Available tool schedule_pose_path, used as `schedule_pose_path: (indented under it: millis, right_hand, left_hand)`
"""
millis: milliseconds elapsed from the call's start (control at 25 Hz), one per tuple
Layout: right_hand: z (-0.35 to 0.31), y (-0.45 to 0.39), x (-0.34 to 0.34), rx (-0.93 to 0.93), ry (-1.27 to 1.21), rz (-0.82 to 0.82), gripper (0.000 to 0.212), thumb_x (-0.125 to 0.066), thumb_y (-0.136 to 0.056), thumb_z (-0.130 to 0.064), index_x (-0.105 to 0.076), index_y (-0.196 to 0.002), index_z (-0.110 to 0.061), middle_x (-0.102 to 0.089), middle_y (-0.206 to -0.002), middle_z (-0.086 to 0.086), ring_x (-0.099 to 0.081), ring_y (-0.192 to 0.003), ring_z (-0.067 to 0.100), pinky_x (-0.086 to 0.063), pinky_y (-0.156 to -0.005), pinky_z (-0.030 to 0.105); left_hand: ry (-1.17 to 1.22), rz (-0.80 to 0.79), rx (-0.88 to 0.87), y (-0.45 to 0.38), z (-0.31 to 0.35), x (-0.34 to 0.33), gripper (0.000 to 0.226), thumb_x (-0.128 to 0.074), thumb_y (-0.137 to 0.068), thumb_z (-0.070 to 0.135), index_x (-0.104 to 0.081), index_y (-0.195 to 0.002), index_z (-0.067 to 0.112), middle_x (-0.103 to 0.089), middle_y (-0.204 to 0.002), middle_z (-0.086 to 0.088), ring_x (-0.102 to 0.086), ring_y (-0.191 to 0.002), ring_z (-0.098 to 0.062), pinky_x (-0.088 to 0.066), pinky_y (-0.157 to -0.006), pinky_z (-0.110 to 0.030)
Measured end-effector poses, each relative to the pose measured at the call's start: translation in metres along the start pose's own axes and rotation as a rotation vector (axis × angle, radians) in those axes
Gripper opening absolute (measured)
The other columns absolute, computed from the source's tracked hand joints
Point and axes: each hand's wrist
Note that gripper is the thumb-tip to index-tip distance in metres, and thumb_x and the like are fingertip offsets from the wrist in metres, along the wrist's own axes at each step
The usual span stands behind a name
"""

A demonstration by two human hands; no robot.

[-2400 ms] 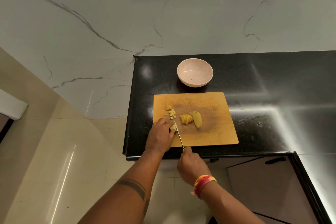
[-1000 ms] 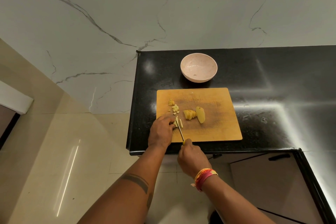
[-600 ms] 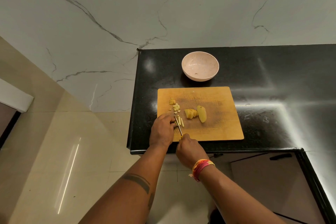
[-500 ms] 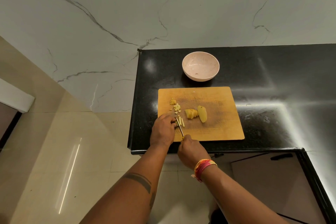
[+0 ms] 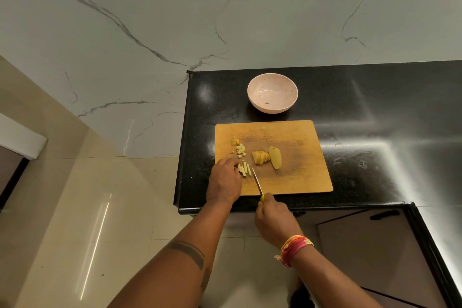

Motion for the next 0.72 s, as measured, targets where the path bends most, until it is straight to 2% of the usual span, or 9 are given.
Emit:
schedule_pose_path:
  millis: [80,160,200,440,600,720]
  right_hand:
    - [0.000,-0.007,0.001,-0.040,-0.012,0.018,0.018,-0.035,-0.107,-0.026,-0.048,-0.101,-0.016,-0.061,-0.080,0.003,-0.059,-0.067,0.018,-0.039,-0.053,0.033]
    - [-0.001,-0.012,0.000,-0.072,-0.026,0.021,0.018,-0.035,-0.106,-0.025,-0.048,-0.101,-0.014,-0.060,-0.081,0.003,-0.058,-0.067,0.018,-0.037,-0.052,0.032]
    - [-0.002,-0.014,0.001,-0.081,-0.026,0.017,0.018,-0.035,-0.106,-0.025,-0.048,-0.102,-0.014,-0.060,-0.081,0.003,-0.058,-0.067,0.017,-0.036,-0.051,0.031]
    - [-0.006,-0.026,0.004,-0.072,-0.027,-0.013,0.015,-0.037,-0.105,-0.023,-0.049,-0.102,-0.014,-0.060,-0.081,0.003,-0.059,-0.069,0.018,-0.038,-0.052,0.030]
    - [-0.004,-0.032,0.002,-0.070,-0.016,0.003,0.014,-0.038,-0.105,-0.024,-0.049,-0.103,-0.016,-0.062,-0.081,0.004,-0.062,-0.070,0.020,-0.045,-0.056,0.034]
    - [-0.002,-0.033,0.001,-0.049,0.014,-0.008,0.014,-0.038,-0.105,-0.025,-0.049,-0.103,-0.017,-0.062,-0.079,0.003,-0.062,-0.068,0.018,-0.046,-0.055,0.032]
  left_hand:
    - [-0.023,-0.004,0.025,0.004,0.004,-0.005,0.040,-0.058,-0.099,0.038,-0.058,-0.136,0.024,-0.054,-0.133,0.001,-0.050,-0.120,-0.017,-0.051,-0.098,-0.036]
    - [-0.105,-0.034,0.036,0.005,0.007,-0.011,0.061,-0.065,-0.091,0.056,-0.051,-0.140,0.022,-0.047,-0.134,-0.001,-0.046,-0.121,-0.019,-0.049,-0.100,-0.037]
    - [-0.157,-0.043,0.031,0.003,0.008,-0.013,0.067,-0.067,-0.089,0.058,-0.049,-0.141,0.021,-0.046,-0.133,-0.002,-0.045,-0.120,-0.020,-0.048,-0.100,-0.037]
    - [-0.181,-0.099,-0.050,-0.008,0.005,-0.006,0.049,-0.066,-0.097,0.036,-0.054,-0.141,0.020,-0.043,-0.135,0.000,-0.047,-0.122,-0.018,-0.047,-0.102,-0.034]
    - [-0.139,-0.158,-0.081,-0.012,0.002,0.001,0.052,-0.068,-0.097,0.029,-0.052,-0.145,0.019,-0.041,-0.139,0.001,-0.047,-0.126,-0.017,-0.046,-0.106,-0.035]
    - [-0.109,-0.137,-0.090,-0.006,0.000,0.000,0.053,-0.068,-0.097,0.021,-0.051,-0.147,0.019,-0.041,-0.141,0.003,-0.048,-0.126,-0.015,-0.043,-0.105,-0.027]
Point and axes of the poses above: each hand's wrist, its own y-axis away from the middle knuckle, its own x-axis out of the back of the hand, z = x × y
